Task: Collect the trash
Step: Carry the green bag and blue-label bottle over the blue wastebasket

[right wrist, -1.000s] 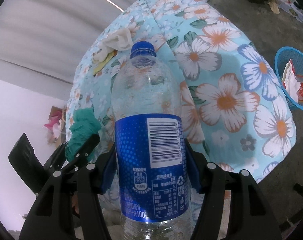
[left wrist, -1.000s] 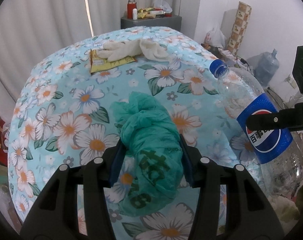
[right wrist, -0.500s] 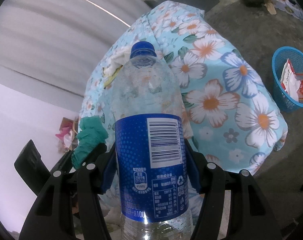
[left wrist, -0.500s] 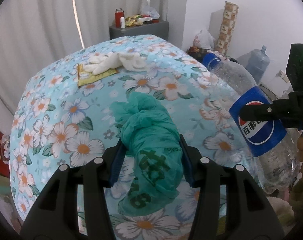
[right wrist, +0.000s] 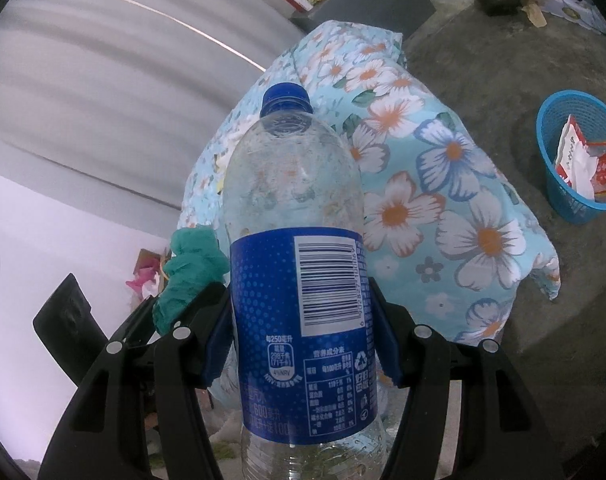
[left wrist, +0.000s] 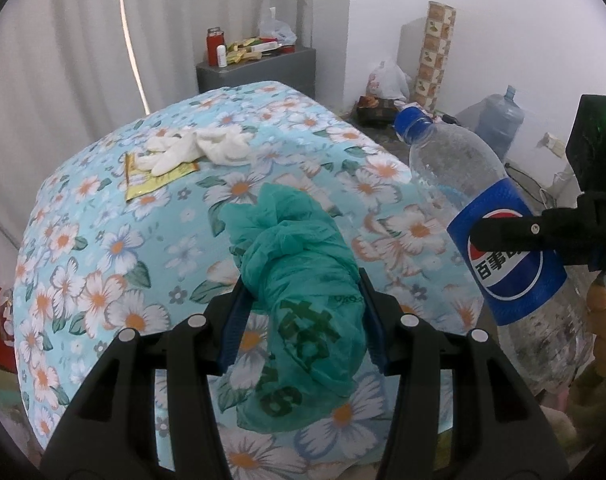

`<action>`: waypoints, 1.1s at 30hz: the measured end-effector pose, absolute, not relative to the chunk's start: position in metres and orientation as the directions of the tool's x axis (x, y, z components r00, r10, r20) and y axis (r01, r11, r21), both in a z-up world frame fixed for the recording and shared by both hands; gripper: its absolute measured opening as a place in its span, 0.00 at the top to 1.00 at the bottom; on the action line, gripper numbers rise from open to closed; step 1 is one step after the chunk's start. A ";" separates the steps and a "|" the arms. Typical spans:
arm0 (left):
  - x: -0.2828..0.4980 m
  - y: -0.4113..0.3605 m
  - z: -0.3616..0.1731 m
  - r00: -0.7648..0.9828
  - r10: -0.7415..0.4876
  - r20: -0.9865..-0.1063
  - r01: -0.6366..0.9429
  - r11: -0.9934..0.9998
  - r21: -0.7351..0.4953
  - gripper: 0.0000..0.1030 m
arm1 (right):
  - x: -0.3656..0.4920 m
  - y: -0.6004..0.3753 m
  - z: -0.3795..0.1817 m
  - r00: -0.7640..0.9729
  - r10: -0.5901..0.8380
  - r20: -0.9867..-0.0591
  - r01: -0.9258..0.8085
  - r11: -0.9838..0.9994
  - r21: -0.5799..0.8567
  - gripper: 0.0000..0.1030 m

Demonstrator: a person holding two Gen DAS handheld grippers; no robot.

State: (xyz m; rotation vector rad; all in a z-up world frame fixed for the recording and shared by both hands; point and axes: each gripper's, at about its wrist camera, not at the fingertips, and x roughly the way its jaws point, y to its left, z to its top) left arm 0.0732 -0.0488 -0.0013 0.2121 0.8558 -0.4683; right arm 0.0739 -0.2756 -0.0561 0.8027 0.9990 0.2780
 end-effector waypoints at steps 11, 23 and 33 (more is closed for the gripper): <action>0.071 -0.083 0.008 0.559 -0.345 -0.754 0.538 0.843 0.013 0.54 | 0.056 -0.302 -0.053 0.578 0.540 -0.612 0.155 0.663 0.732 0.43; 0.068 -0.123 0.017 0.540 -0.385 -0.748 0.608 0.794 0.030 0.54 | 0.038 -0.325 -0.050 0.622 0.525 -0.582 0.170 0.634 0.754 0.43; 0.091 -0.173 0.019 0.471 -0.443 -0.763 0.681 0.732 -0.005 0.54 | 0.020 -0.360 -0.053 0.671 0.491 -0.556 0.228 0.577 0.784 0.43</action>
